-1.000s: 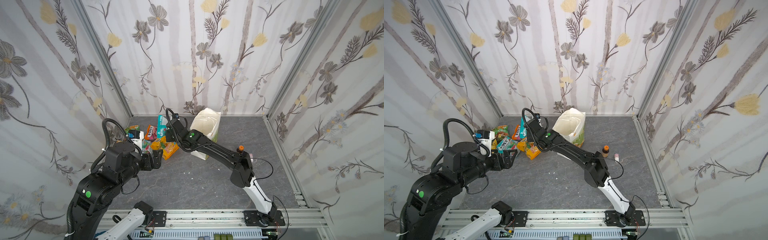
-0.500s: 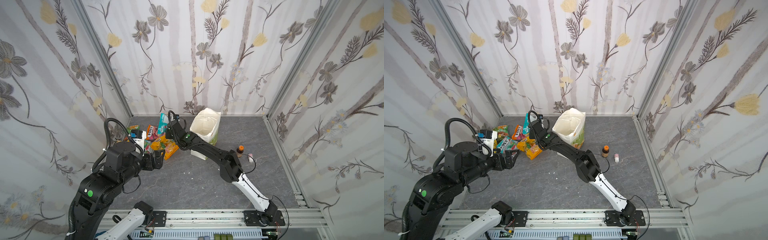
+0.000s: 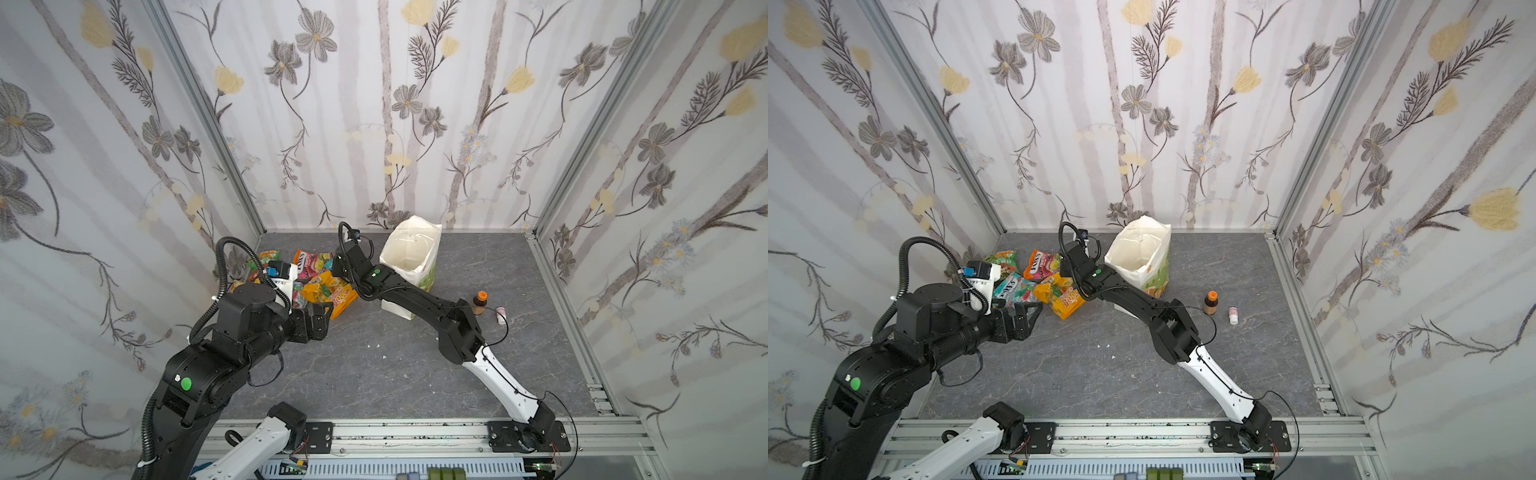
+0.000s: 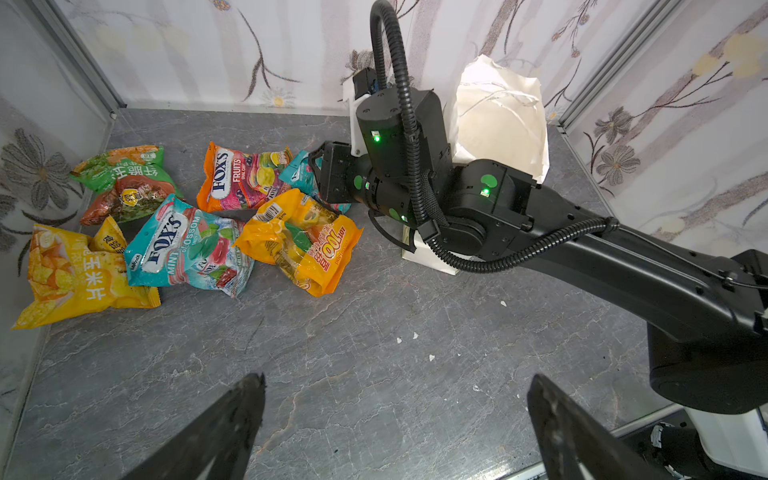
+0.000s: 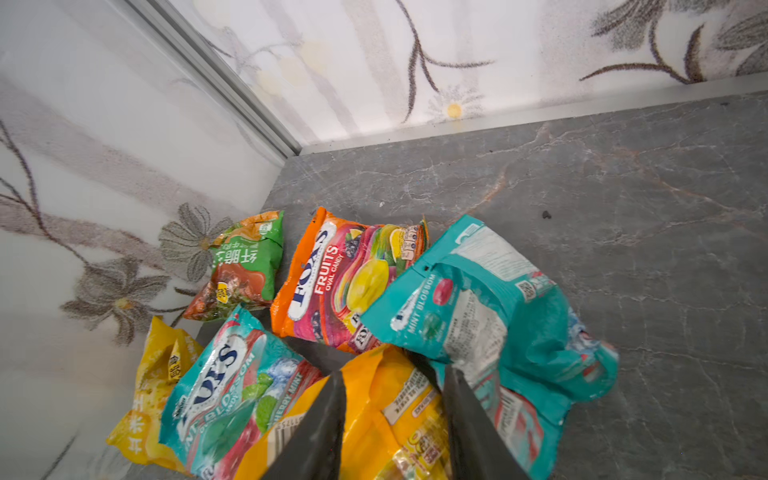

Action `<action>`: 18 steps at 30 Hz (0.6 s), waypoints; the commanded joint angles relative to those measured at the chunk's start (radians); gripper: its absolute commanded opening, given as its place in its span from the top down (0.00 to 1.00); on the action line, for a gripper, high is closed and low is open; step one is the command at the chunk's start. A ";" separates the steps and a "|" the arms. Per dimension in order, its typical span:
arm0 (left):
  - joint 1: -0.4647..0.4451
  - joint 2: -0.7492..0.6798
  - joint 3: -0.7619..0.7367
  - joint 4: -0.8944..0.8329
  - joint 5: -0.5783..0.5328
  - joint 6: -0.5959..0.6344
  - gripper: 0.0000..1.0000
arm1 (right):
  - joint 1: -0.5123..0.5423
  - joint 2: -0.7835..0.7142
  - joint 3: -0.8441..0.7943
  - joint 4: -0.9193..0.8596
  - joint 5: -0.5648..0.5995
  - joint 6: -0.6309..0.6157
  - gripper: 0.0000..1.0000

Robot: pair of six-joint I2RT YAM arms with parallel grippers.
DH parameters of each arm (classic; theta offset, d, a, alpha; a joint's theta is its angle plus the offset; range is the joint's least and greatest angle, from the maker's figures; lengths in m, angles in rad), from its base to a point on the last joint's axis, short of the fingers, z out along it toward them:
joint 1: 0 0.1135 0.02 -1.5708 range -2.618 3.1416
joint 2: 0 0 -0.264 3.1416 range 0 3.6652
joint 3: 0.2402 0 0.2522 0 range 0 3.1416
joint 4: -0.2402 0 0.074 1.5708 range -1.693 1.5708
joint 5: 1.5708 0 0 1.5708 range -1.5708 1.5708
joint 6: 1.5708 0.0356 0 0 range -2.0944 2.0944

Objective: Take the snacks out of the paper bag

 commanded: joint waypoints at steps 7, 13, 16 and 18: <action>0.002 -0.054 -0.114 0.125 -0.156 -0.015 0.00 | 0.089 -0.389 -0.120 -0.075 -0.053 -0.173 0.51; 0.002 -0.145 -0.359 0.307 -0.402 -0.021 0.00 | 0.121 -0.894 -0.743 0.011 0.074 -0.173 0.39; 0.002 -0.202 -0.501 0.413 -0.509 -0.041 0.00 | 0.118 -1.157 -1.102 0.122 0.178 -0.173 0.29; 0.003 -0.231 -0.599 0.500 -0.549 -0.024 0.00 | 0.108 -1.334 -1.312 0.160 0.270 -0.172 0.20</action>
